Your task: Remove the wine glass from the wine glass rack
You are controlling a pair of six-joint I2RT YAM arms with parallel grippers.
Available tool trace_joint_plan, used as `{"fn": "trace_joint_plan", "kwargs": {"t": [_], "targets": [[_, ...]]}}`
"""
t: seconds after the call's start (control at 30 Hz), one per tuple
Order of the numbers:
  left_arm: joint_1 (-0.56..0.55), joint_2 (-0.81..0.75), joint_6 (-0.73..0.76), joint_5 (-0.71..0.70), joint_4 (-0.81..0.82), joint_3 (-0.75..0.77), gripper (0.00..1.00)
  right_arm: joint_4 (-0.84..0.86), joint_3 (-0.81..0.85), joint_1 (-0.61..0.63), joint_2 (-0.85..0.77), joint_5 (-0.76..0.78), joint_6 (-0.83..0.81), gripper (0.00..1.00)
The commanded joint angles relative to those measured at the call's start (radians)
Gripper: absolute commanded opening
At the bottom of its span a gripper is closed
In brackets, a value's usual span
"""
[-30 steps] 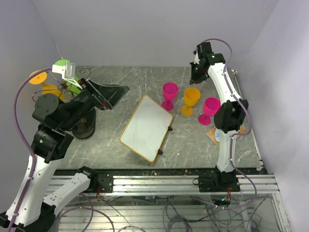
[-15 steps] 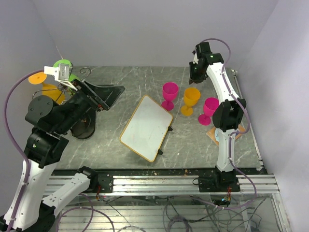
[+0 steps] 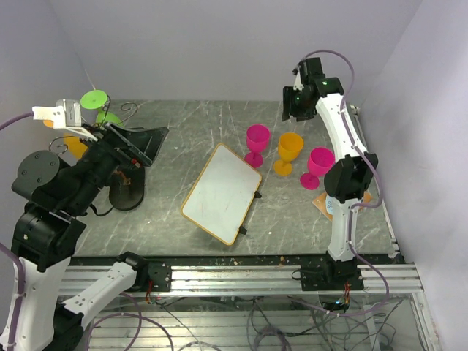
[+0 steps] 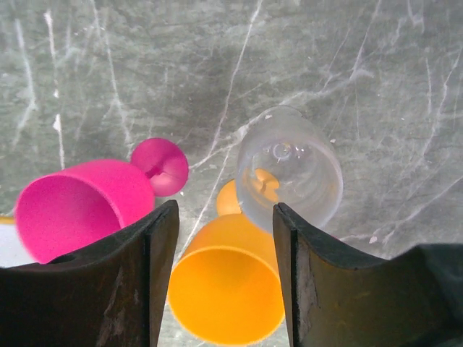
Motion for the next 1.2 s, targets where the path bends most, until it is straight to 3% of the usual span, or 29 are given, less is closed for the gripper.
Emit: {"fn": "trace_joint_plan", "kwargs": {"t": [0.0, 0.17, 0.4, 0.6, 0.83, 1.17], "targets": [[-0.005, 0.031, 0.032, -0.097, -0.061, 0.019, 1.0, 0.056, -0.024, 0.016, -0.146, -0.032, -0.007, 0.56], [-0.005, 0.125, 0.03, -0.193, -0.13, 0.092, 0.99, 0.147, -0.193, 0.075, -0.328, -0.098, -0.018, 0.63], [-0.004, 0.347, 0.1, -0.325, -0.22, 0.323, 0.99, 0.341, -0.522, 0.196, -0.647, -0.226, -0.009, 0.75], [0.026, 0.497, 0.12, -0.441, -0.263, 0.49, 0.99, 0.465, -0.754, 0.208, -0.893, -0.263, -0.007, 0.84], [0.333, 0.598, 0.042, -0.187, -0.222, 0.533, 0.97, 0.533, -0.903, 0.219, -1.067, -0.207, -0.04, 0.93], [0.614, 0.567, 0.021, -0.186, -0.232, 0.448, 0.97, 0.575, -1.008, 0.318, -1.157, -0.117, -0.073, 0.96]]}}
